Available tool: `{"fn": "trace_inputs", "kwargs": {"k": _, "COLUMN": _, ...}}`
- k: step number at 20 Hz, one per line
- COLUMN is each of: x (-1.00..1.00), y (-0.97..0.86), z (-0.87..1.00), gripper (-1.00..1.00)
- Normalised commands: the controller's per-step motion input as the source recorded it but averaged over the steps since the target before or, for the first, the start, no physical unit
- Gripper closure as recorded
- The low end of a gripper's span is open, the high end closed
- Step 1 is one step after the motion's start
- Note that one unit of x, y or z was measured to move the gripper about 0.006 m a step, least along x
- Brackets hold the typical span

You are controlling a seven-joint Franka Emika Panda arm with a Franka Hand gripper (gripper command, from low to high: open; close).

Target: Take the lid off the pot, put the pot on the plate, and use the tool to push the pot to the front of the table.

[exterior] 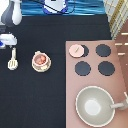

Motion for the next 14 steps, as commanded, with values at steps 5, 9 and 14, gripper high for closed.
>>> {"fn": "trace_inputs", "kwargs": {"k": 5, "x": 0.10, "y": -0.03, "z": -0.64, "gripper": -1.00}}
{"fn": "trace_inputs", "kwargs": {"k": 9, "x": -0.03, "y": -0.08, "z": -0.62, "gripper": -1.00}}
{"fn": "trace_inputs", "kwargs": {"k": 14, "x": -0.03, "y": -0.11, "z": -0.51, "gripper": -1.00}}
